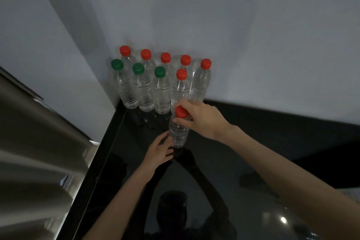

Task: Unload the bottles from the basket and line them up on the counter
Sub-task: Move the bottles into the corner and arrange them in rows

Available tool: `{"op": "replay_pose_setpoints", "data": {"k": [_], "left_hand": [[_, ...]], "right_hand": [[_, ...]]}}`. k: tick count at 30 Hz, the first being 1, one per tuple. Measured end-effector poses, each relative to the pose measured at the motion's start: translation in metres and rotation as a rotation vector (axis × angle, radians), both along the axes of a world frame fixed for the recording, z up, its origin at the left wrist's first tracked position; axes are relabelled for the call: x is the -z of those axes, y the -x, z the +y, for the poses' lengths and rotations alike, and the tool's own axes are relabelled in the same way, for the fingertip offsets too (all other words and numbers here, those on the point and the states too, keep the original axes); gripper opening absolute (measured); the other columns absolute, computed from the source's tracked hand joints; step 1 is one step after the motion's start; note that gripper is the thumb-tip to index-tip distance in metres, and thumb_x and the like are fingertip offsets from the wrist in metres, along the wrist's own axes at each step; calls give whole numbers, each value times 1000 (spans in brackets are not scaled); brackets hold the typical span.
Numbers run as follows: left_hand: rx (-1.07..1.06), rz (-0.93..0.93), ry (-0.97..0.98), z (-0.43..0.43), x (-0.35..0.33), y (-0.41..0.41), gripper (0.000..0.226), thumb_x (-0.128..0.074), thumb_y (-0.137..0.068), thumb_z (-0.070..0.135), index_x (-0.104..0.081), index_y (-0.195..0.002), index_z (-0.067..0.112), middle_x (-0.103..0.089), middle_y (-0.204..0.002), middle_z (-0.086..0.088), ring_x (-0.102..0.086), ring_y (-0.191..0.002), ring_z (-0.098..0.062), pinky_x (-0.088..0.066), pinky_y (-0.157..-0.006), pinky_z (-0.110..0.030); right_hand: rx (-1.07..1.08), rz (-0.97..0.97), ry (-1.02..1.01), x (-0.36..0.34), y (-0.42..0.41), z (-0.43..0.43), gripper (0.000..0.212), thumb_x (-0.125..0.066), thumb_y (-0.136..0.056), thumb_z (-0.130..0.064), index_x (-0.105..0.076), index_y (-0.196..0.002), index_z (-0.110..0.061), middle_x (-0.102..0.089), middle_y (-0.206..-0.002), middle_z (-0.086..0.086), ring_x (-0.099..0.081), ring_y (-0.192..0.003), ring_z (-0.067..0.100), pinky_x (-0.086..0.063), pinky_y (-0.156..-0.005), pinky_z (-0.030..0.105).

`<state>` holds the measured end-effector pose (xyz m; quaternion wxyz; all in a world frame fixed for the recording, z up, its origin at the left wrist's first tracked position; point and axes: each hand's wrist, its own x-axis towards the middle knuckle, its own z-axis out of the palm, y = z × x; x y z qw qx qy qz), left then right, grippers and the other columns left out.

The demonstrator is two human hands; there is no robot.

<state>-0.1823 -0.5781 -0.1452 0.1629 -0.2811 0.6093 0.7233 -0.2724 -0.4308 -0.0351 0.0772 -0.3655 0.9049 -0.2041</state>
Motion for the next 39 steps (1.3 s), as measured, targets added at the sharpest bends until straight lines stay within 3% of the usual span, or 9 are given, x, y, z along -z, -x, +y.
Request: {"op": "replay_pose_setpoints", "data": {"k": [6,11,17,25,32,36,39], "left_hand": [[-60,-79,-221,16,-9,17,35,-51,-98,34,-56,-128,16,-60,-128,-14,-57,-118,-23,-47,-97,-33],[-272,-154,-571,43,-3,38,43,-47,-100,18,-42,-142,10,-47,-139,-25,-47,-129,-37,-41,-104,-41],[-238,-225,-643,58,6,64,46,-34,-102,40,-45,-140,17,-48,-142,-18,-44,-129,-42,-34,-110,-47],[-367,-206,-807,53,5,101,50,-30,-102,35,-31,-149,15,-33,-153,-15,-26,-143,-32,-21,-116,-46],[-361,-196,-830,54,9,113,53,-30,-100,37,-33,-148,14,-33,-153,-16,-24,-145,-27,-19,-116,-48],[-310,-161,-746,58,4,107,51,-39,-101,36,-34,-147,18,-40,-149,-13,-34,-140,-29,-32,-108,-47],[-202,-118,-566,60,-8,100,49,-45,-101,32,-35,-147,20,-46,-145,-7,-45,-132,-28,-40,-99,-42]], "right_hand": [[139,-115,201,13,-3,16,18,-58,-93,-30,-42,-99,-21,-49,-84,-10,-48,-69,4,-36,-65,19],[310,-206,334,17,17,35,15,-56,-94,-23,-44,-102,-18,-51,-96,0,-47,-77,3,-36,-67,16],[356,-169,304,21,49,38,14,-53,-96,-23,-41,-103,-20,-50,-95,0,-46,-76,2,-33,-66,14],[283,-39,295,23,82,21,24,-51,-96,-17,-42,-116,-7,-45,-102,2,-44,-84,12,-34,-66,16],[288,-55,311,27,91,24,25,-55,-95,-17,-45,-117,-10,-47,-103,0,-43,-86,10,-34,-70,12],[312,-187,352,24,85,32,36,-54,-95,-17,-42,-128,-20,-51,-106,5,-46,-83,5,-36,-73,14],[332,-214,346,13,69,46,48,-55,-95,-19,-36,-139,-27,-50,-114,3,-53,-89,10,-42,-78,17]]}}
